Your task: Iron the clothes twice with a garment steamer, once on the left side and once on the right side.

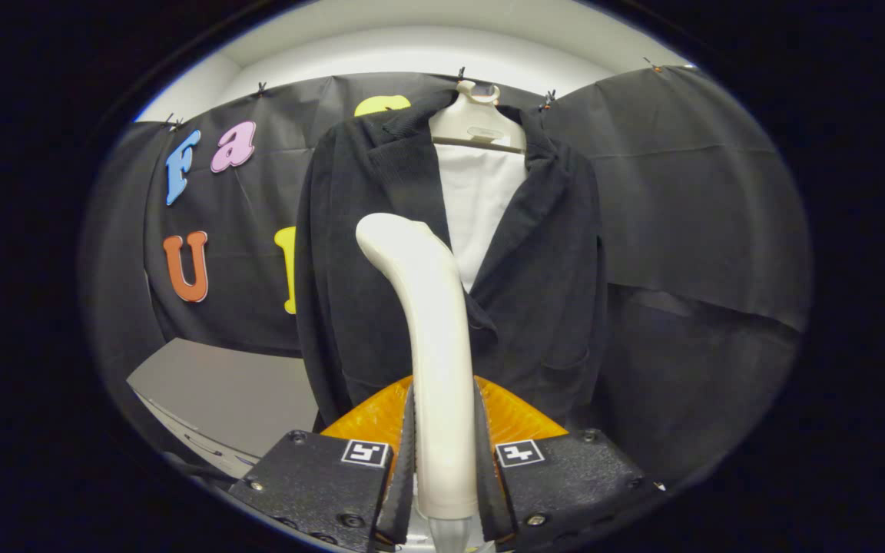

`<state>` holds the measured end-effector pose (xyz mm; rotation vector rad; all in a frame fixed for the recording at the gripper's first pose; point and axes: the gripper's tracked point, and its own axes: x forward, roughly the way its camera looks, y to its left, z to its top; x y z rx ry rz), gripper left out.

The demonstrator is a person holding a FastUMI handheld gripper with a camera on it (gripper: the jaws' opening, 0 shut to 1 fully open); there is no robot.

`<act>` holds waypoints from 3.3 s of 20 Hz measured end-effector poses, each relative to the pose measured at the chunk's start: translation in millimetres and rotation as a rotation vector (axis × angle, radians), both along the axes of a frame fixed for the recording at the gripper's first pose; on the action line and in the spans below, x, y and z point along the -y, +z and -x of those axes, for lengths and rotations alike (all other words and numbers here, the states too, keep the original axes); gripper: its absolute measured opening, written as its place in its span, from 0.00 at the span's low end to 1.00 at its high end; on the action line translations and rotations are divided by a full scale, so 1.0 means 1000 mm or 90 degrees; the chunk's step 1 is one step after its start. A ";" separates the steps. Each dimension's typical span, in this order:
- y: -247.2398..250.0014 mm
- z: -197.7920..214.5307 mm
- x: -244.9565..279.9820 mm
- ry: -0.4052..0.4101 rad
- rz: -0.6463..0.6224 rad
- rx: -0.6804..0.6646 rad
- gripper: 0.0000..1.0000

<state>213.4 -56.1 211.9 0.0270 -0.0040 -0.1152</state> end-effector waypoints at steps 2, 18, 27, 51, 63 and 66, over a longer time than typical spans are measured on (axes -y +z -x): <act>-0.009 0.000 0.002 -0.005 0.001 -0.006 0.37; -0.083 -0.016 -0.001 -0.009 -0.015 -0.082 0.37; -0.124 -0.023 0.001 -0.014 -0.022 -0.131 0.37; -0.237 -0.031 -0.004 -0.011 -0.021 -0.266 0.37; -0.140 0.026 0.094 -0.055 -0.117 -0.152 0.37; -0.095 0.028 0.124 -0.071 -0.129 -0.103 0.38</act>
